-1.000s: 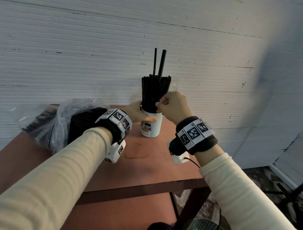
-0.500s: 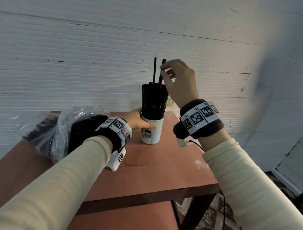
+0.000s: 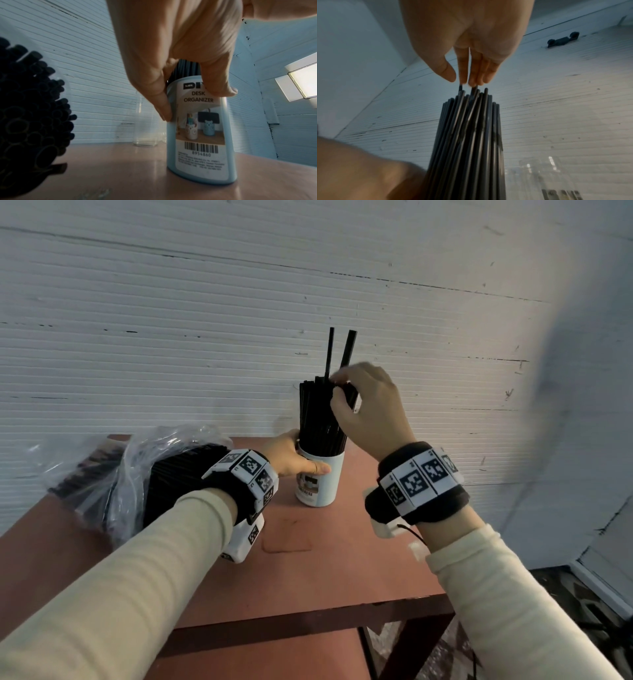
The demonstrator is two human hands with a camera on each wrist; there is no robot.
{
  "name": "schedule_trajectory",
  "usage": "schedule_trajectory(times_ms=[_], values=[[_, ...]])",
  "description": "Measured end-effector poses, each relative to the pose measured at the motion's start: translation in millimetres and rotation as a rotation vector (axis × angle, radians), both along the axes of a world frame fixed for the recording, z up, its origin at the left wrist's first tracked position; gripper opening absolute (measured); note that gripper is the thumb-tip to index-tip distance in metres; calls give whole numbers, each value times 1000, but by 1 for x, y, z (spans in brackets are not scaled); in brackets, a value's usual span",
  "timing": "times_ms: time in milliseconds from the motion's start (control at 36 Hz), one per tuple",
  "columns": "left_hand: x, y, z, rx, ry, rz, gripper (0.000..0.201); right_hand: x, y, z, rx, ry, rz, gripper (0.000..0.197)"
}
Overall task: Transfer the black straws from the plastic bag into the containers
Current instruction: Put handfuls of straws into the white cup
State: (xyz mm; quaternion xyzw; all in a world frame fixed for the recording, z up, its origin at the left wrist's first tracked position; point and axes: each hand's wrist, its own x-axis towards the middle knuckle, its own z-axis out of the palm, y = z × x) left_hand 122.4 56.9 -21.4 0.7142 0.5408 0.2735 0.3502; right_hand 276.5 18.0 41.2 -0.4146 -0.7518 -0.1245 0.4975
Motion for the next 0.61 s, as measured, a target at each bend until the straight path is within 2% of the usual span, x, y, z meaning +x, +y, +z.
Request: schedule_trajectory(times_ms=[139,250,361,444,611], values=[[-1,0,-1,-6,-12,-3,79,6,12,25,63,86,-1,50],[-1,1,-1,-24,-26,-15,78,7,18,35,-6,73,6,34],[-2,2,-2,-12,-24,-17,79,5,16,27,-8,100,15,23],[-2,2,-2,3,-18,-20,79,6,15,18,-26,112,5,20],[-3,3,-2,12,-29,-32,75,7,12,-3,-38,13,-31,23]])
